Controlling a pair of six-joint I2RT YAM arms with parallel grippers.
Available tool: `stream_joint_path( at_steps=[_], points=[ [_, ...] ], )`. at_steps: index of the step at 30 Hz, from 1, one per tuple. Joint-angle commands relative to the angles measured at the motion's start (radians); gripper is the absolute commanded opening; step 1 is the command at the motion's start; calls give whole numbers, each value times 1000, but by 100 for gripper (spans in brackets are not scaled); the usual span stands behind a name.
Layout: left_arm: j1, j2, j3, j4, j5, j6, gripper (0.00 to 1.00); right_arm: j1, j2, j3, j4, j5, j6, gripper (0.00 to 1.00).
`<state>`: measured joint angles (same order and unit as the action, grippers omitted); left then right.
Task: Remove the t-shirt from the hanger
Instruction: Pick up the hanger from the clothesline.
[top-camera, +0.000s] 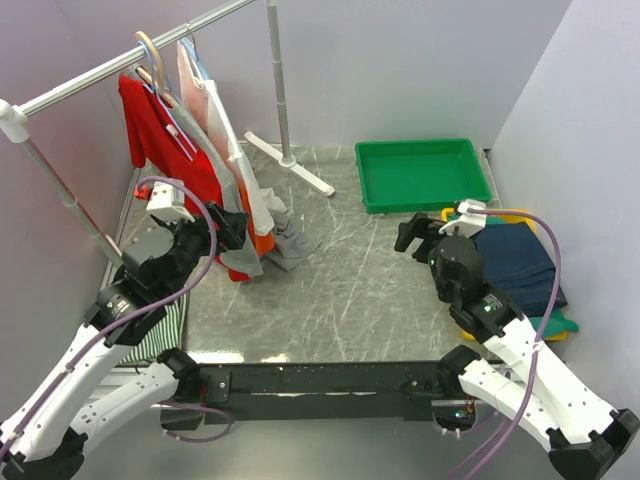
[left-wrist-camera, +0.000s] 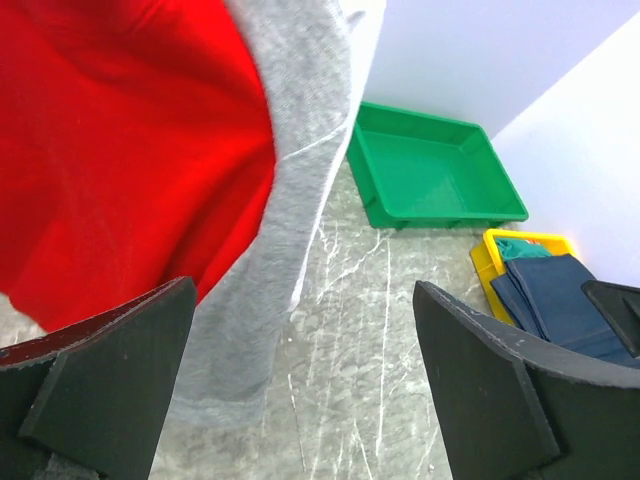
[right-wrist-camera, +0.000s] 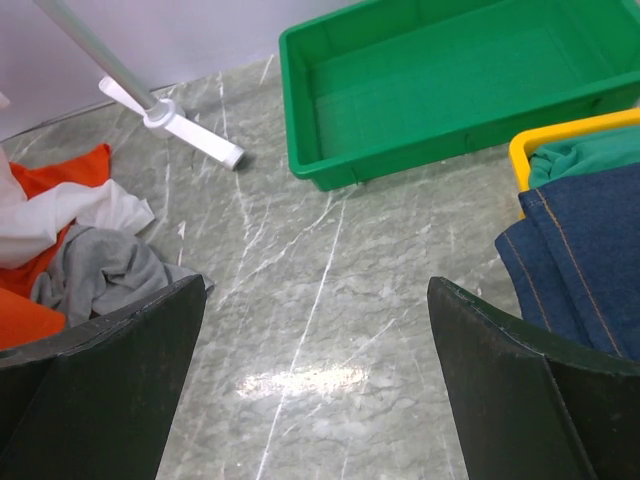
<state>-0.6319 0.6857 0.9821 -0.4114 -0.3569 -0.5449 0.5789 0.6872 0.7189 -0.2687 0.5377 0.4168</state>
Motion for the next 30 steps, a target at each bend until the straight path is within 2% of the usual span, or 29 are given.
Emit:
stream_joint_path(
  at_steps=[1, 9, 16, 21, 24, 25, 26, 30],
  points=[
    [-3, -20, 53, 69, 41, 66, 96, -10, -11, 4, -1, 10, -19, 100],
    [-3, 4, 139, 129, -89, 125, 96, -25, 40, 45, 5, -20, -50, 100],
    [-3, 228, 386, 197, -146, 178, 99, -47, 67, 57, 69, -166, -41, 100],
    [-2, 356, 492, 290, -177, 226, 95, -47, 129, 97, 37, -176, -26, 100],
    [0, 445, 581, 322, -195, 253, 84, -47, 115, 74, 68, -173, -19, 100],
    [-2, 496, 599, 329, -233, 258, 77, -45, 112, 74, 74, -177, -12, 100],
    [-2, 521, 616, 333, -261, 269, 75, -47, 106, 71, 85, -188, -7, 100],
    [14, 630, 670, 359, -356, 278, 75, -47, 98, 65, 97, -203, 4, 100]
  ],
)
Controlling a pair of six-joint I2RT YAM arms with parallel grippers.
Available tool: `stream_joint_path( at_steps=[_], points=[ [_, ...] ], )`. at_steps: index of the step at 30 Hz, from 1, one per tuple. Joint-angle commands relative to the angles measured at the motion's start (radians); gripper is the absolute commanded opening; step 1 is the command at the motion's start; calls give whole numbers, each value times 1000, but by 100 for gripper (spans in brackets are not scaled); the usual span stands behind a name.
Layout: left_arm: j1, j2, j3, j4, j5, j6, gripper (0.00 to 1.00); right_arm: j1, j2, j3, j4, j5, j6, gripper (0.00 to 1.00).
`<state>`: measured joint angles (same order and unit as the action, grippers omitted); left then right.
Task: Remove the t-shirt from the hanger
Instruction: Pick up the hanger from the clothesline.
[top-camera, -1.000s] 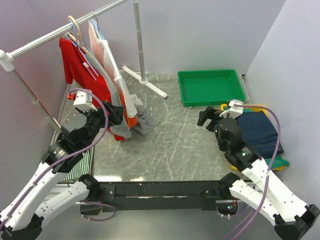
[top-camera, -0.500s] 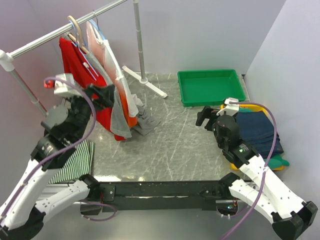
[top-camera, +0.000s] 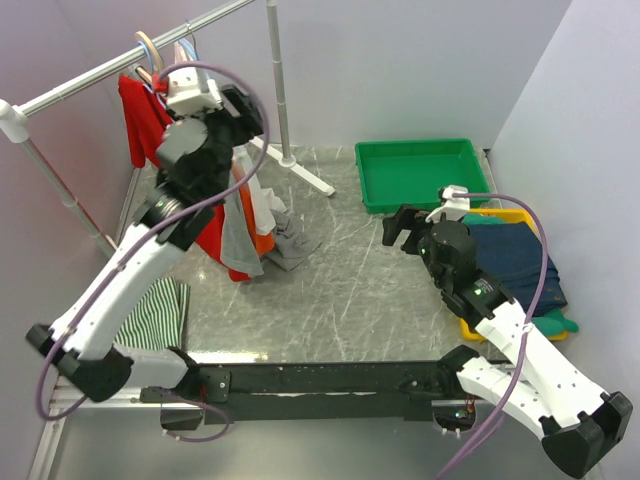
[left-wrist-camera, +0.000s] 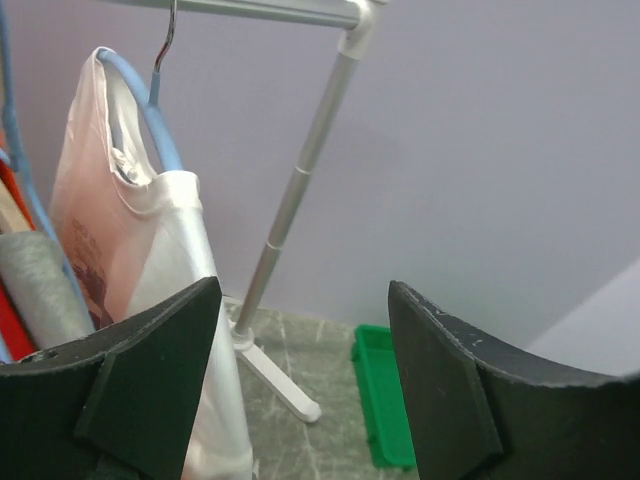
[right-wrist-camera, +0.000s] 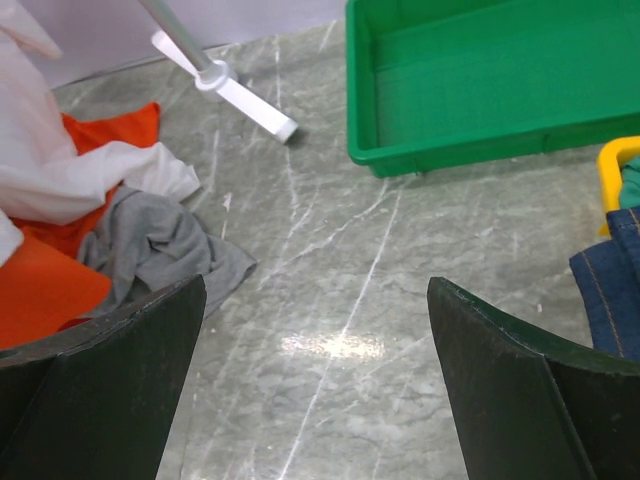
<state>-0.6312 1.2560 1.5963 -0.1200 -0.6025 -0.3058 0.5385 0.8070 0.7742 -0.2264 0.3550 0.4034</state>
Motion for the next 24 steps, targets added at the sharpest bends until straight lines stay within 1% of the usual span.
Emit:
stream_joint_path(
  at_steps=[1, 6, 9, 13, 15, 16, 18, 21, 22, 24],
  points=[
    [25, 87, 57, 80, -121, 39, 76, -6, -23, 13, 52, -21, 15, 100],
    [70, 183, 108, 43, -149, -19, 78, -5, -38, 19, 33, -2, 11, 100],
    [88, 206, 108, 36, -175, -33, 77, -5, -51, 13, 33, 6, 6, 100],
    [88, 218, 94, 43, -207, -30, 73, -5, -51, 10, 33, 12, 3, 100],
    [90, 230, 97, 39, -230, -23, 75, -6, -43, 10, 30, 13, 0, 100],
    [88, 232, 99, 33, -241, -19, 78, -6, -42, 10, 29, 15, 0, 100],
    [91, 237, 97, 40, -267, -7, 79, -5, -35, 5, 32, 15, 0, 100],
    [100, 252, 103, 48, -258, 2, 73, -5, -29, 5, 36, 15, 0, 100],
    [100, 258, 111, 37, -252, 1, 68, -6, -31, 4, 36, 16, 2, 100],
    [106, 276, 129, 20, -247, 0, 63, -5, -29, 7, 35, 22, 2, 100]
  ],
)
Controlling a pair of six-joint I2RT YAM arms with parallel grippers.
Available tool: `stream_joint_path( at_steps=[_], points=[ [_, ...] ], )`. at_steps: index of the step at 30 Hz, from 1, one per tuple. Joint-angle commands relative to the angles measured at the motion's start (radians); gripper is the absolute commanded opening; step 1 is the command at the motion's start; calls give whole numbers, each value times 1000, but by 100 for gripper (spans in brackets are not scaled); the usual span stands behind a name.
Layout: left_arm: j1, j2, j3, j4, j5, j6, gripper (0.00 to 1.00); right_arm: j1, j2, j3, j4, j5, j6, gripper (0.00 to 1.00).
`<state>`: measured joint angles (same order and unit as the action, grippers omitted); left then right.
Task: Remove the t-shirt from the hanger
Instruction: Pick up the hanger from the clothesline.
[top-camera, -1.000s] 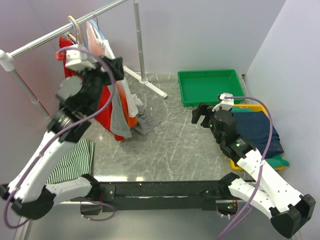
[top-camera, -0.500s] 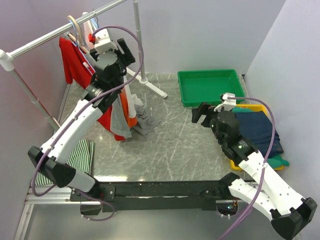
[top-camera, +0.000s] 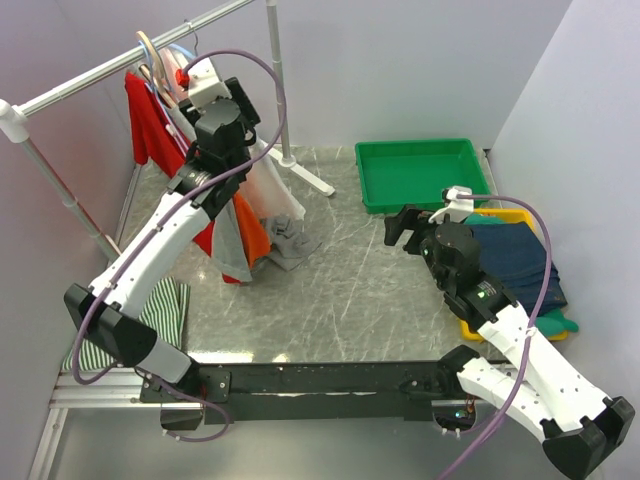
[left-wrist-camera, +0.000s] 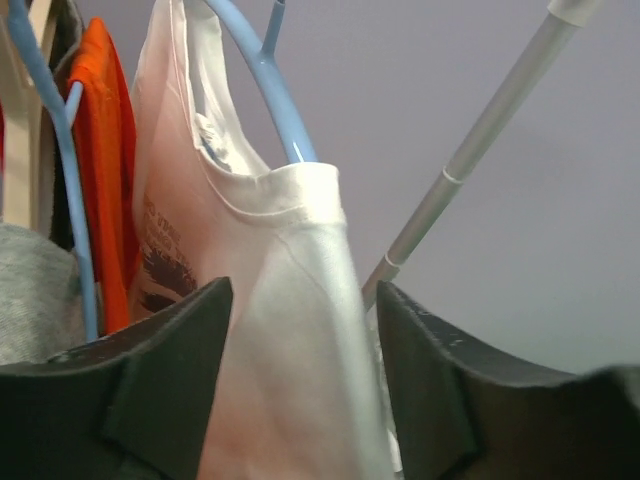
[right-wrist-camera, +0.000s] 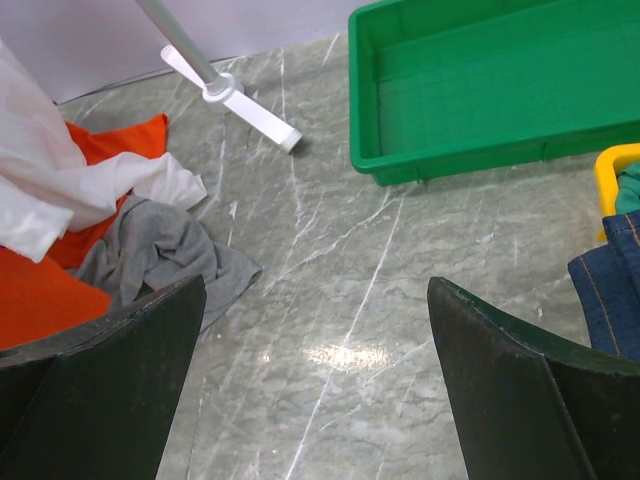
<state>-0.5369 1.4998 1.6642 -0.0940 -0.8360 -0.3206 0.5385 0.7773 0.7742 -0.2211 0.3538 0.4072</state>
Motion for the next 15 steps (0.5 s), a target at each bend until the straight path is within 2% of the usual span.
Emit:
stream_joint_path(
  at_steps=[1, 3, 4, 6, 11, 12, 15],
  points=[
    [15, 37, 68, -12, -5, 14, 58, -5, 0, 7, 29, 27, -2, 100],
    [21, 51, 80, -33, 0, 3, 52, -5, -4, 4, 28, 40, -4, 100],
    [23, 53, 80, -36, 2, 2, 44, -5, -9, 4, 26, 45, -4, 100],
    [28, 51, 74, -39, -2, -3, 36, -5, -12, -1, 25, 51, -7, 100],
    [26, 42, 98, -50, 17, 8, 4, -5, -18, -1, 22, 66, -7, 100],
    [26, 37, 111, -56, 26, 11, 1, -5, -18, 0, 22, 66, -7, 100],
    [20, 25, 147, -50, 95, 40, 1, -5, -21, -4, 25, 70, -4, 100]
  ],
)
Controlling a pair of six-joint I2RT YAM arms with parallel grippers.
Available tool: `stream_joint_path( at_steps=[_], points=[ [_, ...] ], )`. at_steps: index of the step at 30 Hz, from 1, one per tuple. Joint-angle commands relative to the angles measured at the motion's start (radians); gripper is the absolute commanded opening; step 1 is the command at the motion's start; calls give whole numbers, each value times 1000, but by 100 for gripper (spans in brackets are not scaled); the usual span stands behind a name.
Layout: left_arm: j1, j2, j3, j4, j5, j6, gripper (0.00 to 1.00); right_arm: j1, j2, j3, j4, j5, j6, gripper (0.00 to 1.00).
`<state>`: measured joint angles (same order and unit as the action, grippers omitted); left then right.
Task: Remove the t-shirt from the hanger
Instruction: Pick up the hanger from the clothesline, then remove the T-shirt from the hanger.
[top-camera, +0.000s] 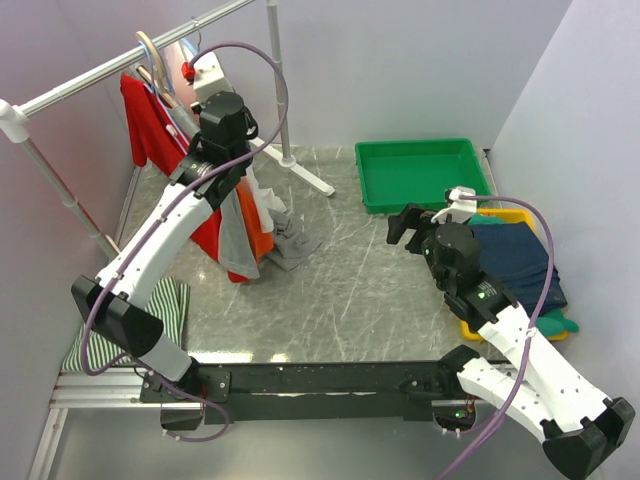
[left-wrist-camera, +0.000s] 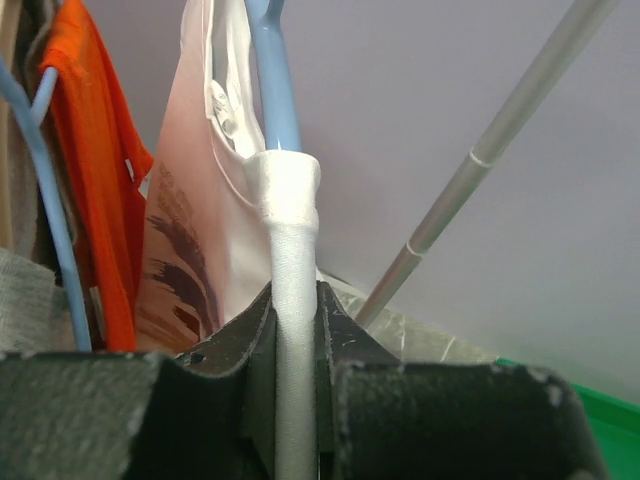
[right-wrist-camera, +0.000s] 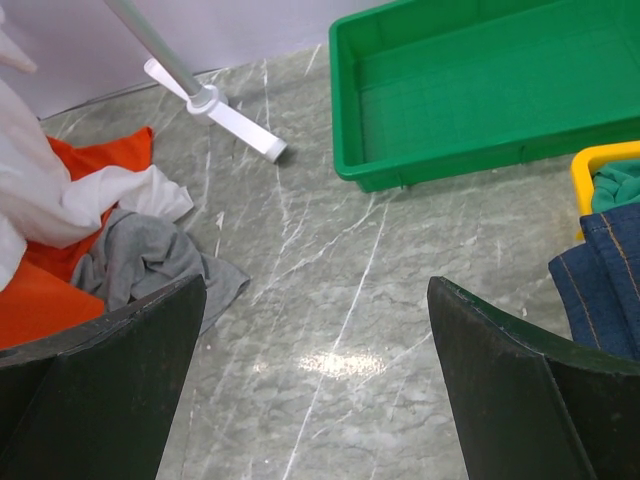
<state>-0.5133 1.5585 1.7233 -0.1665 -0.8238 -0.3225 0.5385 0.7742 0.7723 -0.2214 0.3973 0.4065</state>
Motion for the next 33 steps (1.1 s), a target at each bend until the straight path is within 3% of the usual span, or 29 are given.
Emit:
stream_joint_path(
  at_steps=[1, 9, 16, 23, 28, 33],
  points=[
    [-7, -35, 100, 24, 89, 49, 1, -6, -16, -2, 24, 26, -5, 100],
    [-125, -37, 217, 42, 46, 236, 1, -5, -26, -4, 20, 35, 3, 100],
    [-177, -130, 125, -17, 81, 215, 1, -5, -42, 2, 2, 54, -5, 100],
    [-272, -311, -92, -117, 348, 180, 1, -11, -46, 64, -15, 93, -52, 100],
    [-343, -388, -79, -220, 582, 207, 1, -58, -38, 125, 11, 65, -103, 100],
    [-361, -434, -45, -240, 696, 246, 1, -130, -38, 203, 70, -43, -158, 100]
  ],
)
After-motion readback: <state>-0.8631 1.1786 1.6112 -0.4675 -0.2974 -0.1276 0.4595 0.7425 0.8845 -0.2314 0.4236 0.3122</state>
